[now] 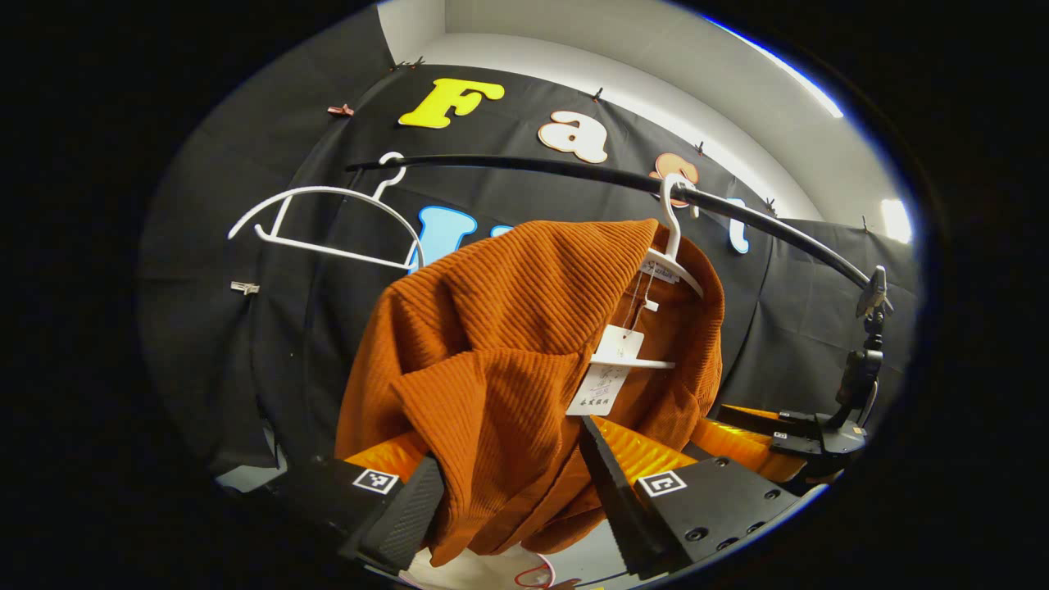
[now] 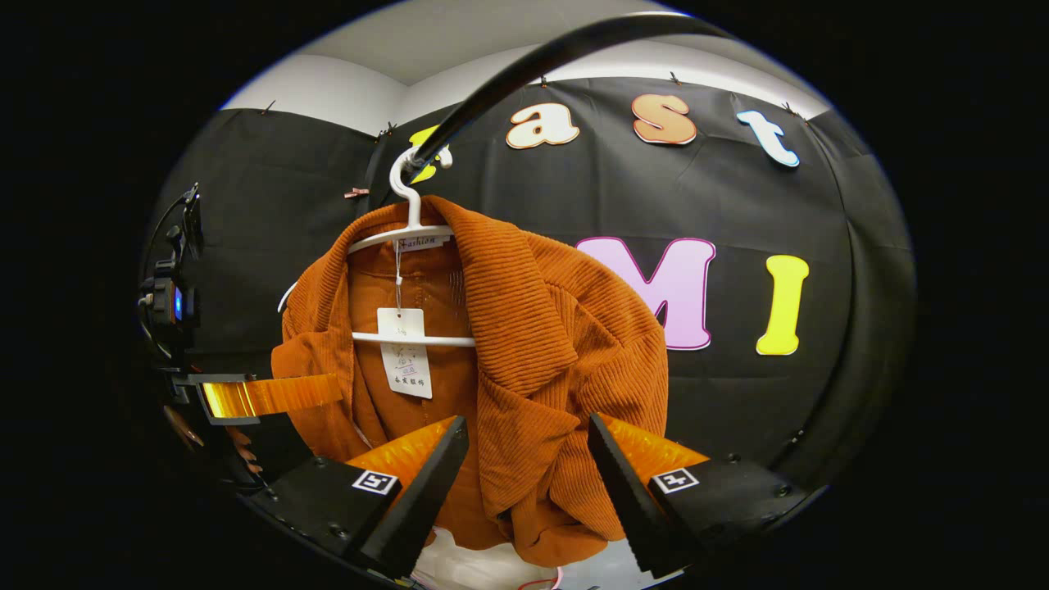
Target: Grasp the clothes on the hanger with both hands and then place them into the laundry hamper below.
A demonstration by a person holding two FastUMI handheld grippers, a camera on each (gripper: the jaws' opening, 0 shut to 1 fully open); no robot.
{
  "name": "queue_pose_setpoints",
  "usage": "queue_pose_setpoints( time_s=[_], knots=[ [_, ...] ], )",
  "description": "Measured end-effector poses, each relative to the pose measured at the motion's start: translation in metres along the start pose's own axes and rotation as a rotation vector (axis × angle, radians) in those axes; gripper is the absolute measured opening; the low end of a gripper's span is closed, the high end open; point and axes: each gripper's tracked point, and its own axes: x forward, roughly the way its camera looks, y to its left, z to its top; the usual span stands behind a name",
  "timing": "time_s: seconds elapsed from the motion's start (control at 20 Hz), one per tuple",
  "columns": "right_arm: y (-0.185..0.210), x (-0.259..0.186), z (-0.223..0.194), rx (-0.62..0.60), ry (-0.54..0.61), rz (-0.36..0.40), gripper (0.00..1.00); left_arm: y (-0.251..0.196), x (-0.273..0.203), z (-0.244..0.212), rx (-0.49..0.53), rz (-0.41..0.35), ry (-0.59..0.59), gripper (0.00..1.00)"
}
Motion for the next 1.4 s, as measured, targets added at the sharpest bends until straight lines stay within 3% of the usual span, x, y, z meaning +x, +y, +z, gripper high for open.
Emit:
queue_pose_setpoints(
  time_s=[0.25,0.35,0.4,0.6,0.8,0.85,0.95,1.0,1.1,1.15,1.2,1.25,1.4],
  knots=[
    [-0.003,0.018,-0.008,0.043,0.017,0.038,0.97,0.005,0.019,-0.003,-0.003,0.040,0.016,0.90],
    [0.010,0.024,-0.012,0.086,0.031,0.084,0.98,-0.001,0.024,-0.001,-0.008,0.046,0.019,0.91],
    [0.014,0.028,-0.013,0.103,0.030,0.101,0.98,-0.007,0.025,0.001,-0.012,0.042,0.011,0.85],
    [0.033,0.043,-0.003,0.156,0.007,0.152,0.97,-0.011,0.031,0.001,-0.007,0.078,-0.005,0.85],
    [0.021,0.062,-0.005,0.124,0.004,0.110,0.97,0.007,0.029,0.007,-0.011,0.178,-0.025,0.84],
    [0.010,0.067,-0.006,0.122,-0.004,0.078,0.80,0.011,0.029,0.010,-0.015,0.194,-0.031,0.77],
    [-0.001,0.076,-0.006,0.140,-0.005,0.083,0.47,0.009,0.029,0.011,-0.036,0.193,-0.029,0.70],
    [-0.003,0.073,-0.006,0.143,0.003,0.093,0.51,0.013,0.028,0.011,-0.044,0.203,-0.027,0.65],
    [-0.007,0.070,0.000,0.154,0.001,0.131,0.20,0.019,0.027,0.012,-0.050,0.234,-0.027,0.39],
    [-0.003,0.072,-0.005,0.155,0.019,0.166,0.15,0.018,0.025,0.015,-0.053,0.234,-0.029,0.26],
    [0.000,0.072,-0.003,0.160,0.023,0.200,0.20,0.014,0.025,0.014,-0.054,0.228,-0.022,0.12],
    [0.001,0.071,0.000,0.177,0.024,0.238,0.20,0.011,0.025,0.013,-0.051,0.222,-0.005,0.07],
    [0.021,0.047,0.019,0.257,0.018,0.409,0.19,0.001,0.011,0.020,-0.043,0.198,0.017,0.06]
  ],
)
